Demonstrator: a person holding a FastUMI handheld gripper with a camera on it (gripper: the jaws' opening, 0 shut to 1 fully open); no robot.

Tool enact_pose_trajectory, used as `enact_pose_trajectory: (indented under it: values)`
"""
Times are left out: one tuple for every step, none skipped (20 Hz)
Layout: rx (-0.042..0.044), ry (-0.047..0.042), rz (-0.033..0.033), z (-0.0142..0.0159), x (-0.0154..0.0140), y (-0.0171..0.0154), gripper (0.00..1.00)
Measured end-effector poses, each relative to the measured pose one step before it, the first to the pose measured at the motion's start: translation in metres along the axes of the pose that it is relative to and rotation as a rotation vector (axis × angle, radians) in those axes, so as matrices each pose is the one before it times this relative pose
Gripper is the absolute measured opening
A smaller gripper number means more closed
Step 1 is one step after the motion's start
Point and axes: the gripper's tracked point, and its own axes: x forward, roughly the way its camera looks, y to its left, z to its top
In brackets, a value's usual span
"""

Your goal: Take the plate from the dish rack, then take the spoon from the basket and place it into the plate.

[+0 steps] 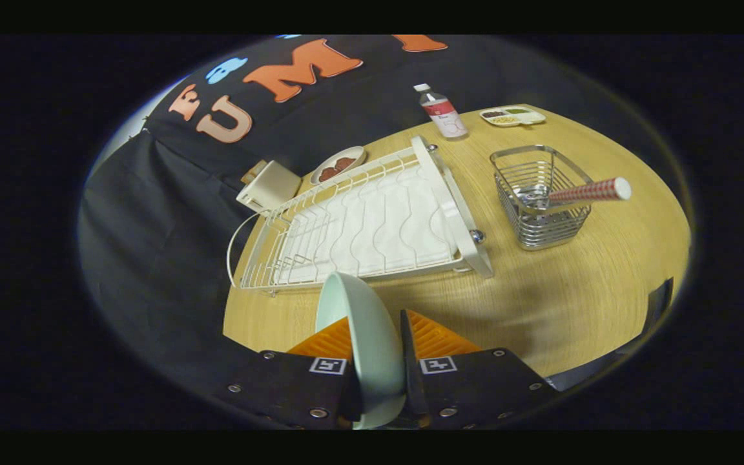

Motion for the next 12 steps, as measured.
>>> enact_pose_trajectory:
  values:
    - [0.01263,0.00755,0.00176,-0.00419,0.00259,-0.00413,0.27]
    - [0.01517,0.00415,0.0009,-0.00273,0.00466,-0.00245,0.27]
    - [0.00842,0.00645,-0.003,-0.00367,0.00409,-0.00417,0.27]
    - [0.03114,0.00743,0.01985,-0.00292,0.00113,0.00311,0.27]
    - [0.02175,0.00107,0.00675,-0.00266,0.00247,-0.00308,0.27]
    - [0.01344,-0.01201,-0.00493,0.00316,0.00413,-0.00337,0.27]
    - [-0.00028,-0.02095,-0.02053,0.00435,0.00441,-0.0066,0.28]
    - [-0.00882,-0.0211,-0.03149,0.00424,0.00322,-0.00807,0.28]
    - [-0.00898,-0.02426,-0.01546,0.00416,0.00089,-0.00353,0.29]
    - [-0.00247,-0.01474,-0.00707,0.00354,0.0008,-0.00222,0.29]
    - [-0.00955,-0.00107,-0.00235,-0.00085,0.00075,-0.00164,0.3]
    - [-0.01335,0.00046,0.00129,-0.00161,0.00073,-0.0011,0.3]
